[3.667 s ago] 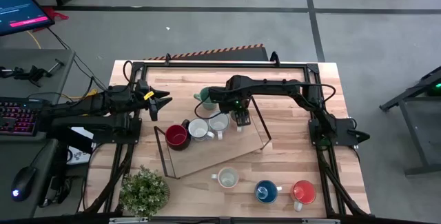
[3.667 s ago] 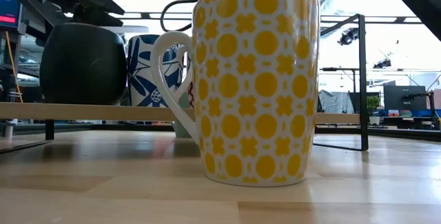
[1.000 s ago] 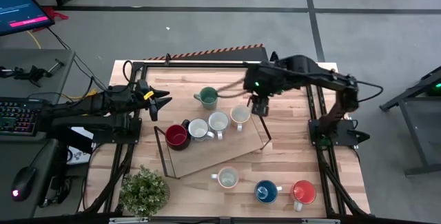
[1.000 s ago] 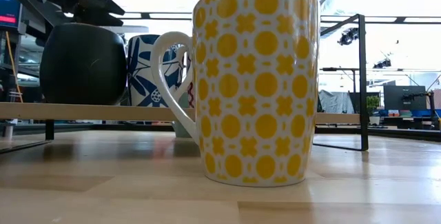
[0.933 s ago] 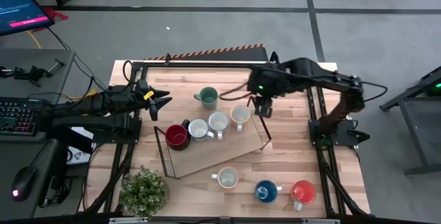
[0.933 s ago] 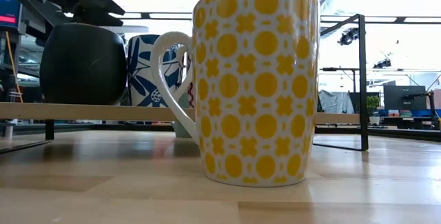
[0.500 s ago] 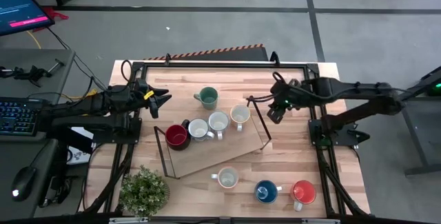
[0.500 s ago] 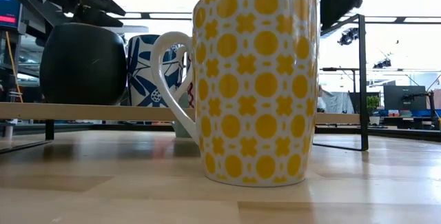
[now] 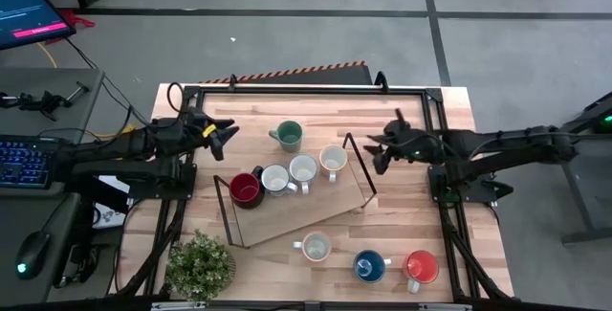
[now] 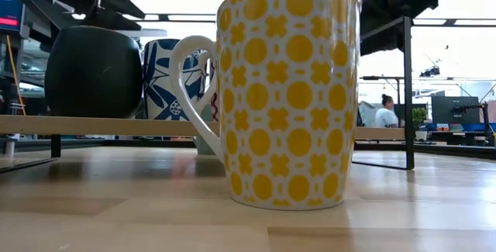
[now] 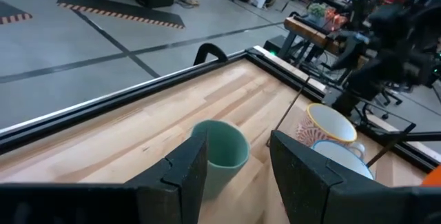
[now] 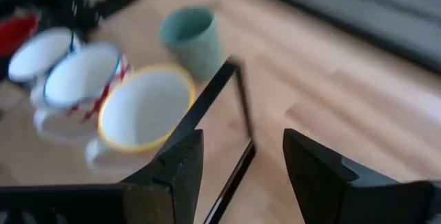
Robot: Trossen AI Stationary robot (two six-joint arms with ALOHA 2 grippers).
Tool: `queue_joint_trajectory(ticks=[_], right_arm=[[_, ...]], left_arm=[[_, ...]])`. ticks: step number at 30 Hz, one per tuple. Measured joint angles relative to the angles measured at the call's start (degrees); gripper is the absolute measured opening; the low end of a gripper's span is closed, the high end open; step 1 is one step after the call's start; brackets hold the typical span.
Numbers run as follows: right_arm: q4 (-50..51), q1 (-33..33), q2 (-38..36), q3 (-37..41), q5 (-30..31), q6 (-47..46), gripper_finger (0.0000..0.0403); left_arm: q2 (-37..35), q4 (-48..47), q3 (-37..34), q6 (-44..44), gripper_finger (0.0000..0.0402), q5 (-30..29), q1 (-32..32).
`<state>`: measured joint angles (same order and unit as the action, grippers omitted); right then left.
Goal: Place coffee mugs
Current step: Put the green mug on the shelf
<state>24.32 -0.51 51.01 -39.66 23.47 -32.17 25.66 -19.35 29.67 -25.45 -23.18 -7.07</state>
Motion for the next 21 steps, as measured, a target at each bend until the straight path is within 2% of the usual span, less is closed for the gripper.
queue_joint_trajectory(ticks=[3, 7, 12, 16, 21], right_arm=[[-0.13, 0.0, -4.12, -0.23, 5.26, 2.56, 0.0178], [-0.38, 0.01, -8.89, -0.72, 11.11, 4.07, 0.0178], [0.43, 0.13, -12.34, -0.72, 11.92, 4.16, 0.0178], [0.73, 0.13, -12.73, -0.72, 11.9, 4.17, 0.0178], [0.71, 0.13, -12.3, -0.72, 11.57, 4.01, 0.0178]], left_arm=[[0.61, 0.02, 0.0, -0.4, 0.0147, 0.0, 0.0], [1.77, 0.18, 0.0, -5.52, 0.0147, 0.42, 0.0], [4.83, 4.63, 0.0, -8.11, 0.0147, 4.0, 0.02], [8.43, 14.38, 0.31, -4.14, 0.0147, 4.03, -0.23], [14.33, 15.68, 5.48, -1.02, 0.0147, 4.95, -2.9]])
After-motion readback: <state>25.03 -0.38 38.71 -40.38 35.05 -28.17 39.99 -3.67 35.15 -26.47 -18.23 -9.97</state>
